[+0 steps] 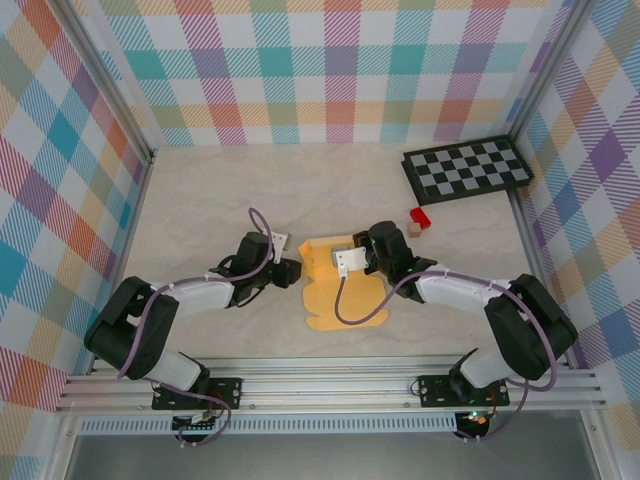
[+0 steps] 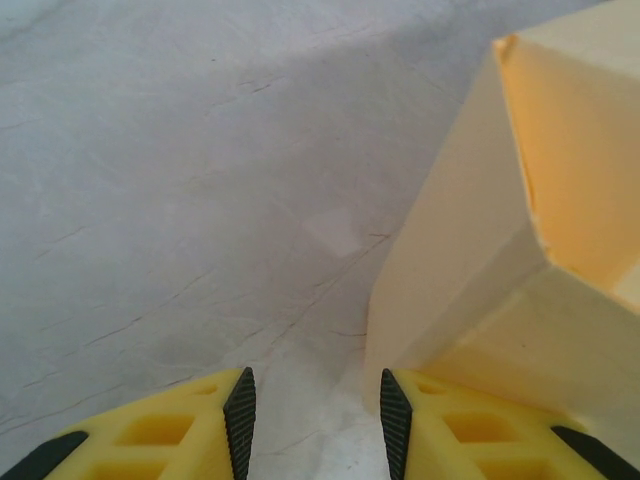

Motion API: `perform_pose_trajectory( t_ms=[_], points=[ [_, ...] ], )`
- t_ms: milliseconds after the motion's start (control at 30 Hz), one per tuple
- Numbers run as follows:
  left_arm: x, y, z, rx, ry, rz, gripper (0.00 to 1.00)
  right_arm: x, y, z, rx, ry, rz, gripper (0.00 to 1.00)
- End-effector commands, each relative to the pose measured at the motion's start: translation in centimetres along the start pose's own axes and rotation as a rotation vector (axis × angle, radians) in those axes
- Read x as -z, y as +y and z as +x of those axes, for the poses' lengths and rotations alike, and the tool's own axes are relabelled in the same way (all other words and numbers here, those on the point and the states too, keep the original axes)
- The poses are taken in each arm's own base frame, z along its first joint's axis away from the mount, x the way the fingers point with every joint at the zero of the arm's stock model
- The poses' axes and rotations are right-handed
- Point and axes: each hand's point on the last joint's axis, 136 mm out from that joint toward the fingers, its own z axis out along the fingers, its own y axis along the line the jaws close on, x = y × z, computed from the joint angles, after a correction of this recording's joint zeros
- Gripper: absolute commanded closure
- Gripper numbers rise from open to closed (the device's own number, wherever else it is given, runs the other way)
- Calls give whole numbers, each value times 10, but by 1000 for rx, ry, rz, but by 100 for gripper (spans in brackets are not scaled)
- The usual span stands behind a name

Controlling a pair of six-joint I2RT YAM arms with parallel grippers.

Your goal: Fold the paper box

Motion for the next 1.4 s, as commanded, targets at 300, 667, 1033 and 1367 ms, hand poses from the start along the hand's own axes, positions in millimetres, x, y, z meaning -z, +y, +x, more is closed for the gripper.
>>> perform_pose_trajectory(
  t_ms=[300, 667, 1033, 1367],
  points=[
    [-15, -32, -13, -73, -29, 40, 51, -2, 16, -1, 38, 12, -31, 100],
    [-8, -37, -25, -58, -80, 49, 45, -2, 19, -1, 40, 18, -48, 100],
    [3, -55, -24, -73, -84, 141, 54, -2, 20, 0, 52, 25, -47, 100],
    [-3, -56, -22, -48, -75, 145, 51, -2, 23, -1, 60, 25, -47, 100]
  ],
)
